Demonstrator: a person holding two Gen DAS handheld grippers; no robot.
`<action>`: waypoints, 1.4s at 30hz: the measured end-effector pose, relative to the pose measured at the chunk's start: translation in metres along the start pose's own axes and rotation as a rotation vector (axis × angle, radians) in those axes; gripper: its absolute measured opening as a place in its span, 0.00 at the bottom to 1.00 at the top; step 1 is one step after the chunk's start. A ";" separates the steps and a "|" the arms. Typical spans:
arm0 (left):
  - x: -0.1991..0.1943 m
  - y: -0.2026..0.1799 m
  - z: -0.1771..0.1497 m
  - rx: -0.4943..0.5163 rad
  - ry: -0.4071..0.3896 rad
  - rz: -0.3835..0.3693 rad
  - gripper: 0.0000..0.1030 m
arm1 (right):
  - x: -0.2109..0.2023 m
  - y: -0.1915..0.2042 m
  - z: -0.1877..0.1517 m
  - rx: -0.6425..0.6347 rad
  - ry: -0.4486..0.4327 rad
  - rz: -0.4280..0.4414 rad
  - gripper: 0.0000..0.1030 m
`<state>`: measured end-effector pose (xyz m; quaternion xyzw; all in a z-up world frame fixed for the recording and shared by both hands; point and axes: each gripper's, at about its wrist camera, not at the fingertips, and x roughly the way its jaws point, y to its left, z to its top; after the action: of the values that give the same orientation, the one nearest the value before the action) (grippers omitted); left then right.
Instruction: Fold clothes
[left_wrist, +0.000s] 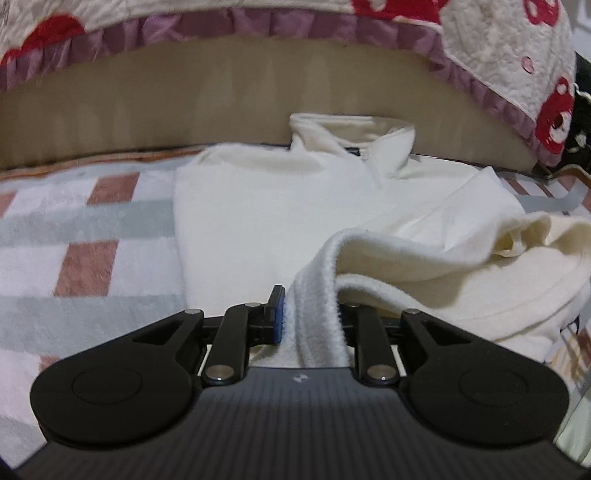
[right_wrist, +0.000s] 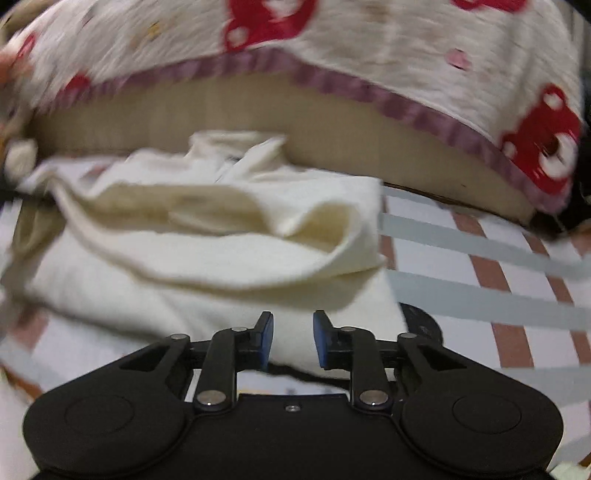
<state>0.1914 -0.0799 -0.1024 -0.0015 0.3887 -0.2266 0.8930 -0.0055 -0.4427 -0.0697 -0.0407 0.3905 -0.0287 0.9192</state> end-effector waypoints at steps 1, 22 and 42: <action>-0.002 0.005 0.001 -0.021 0.009 -0.006 0.34 | 0.003 -0.005 0.002 -0.001 0.003 -0.009 0.32; -0.012 0.103 -0.041 -0.310 0.064 -0.028 0.75 | 0.092 -0.071 0.071 0.011 -0.022 0.110 0.58; -0.006 0.087 -0.039 -0.214 -0.121 -0.008 0.09 | 0.071 -0.083 0.066 0.404 -0.264 0.307 0.08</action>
<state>0.1959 0.0070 -0.1410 -0.1120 0.3563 -0.1871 0.9086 0.0890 -0.5273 -0.0667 0.1993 0.2554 0.0391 0.9452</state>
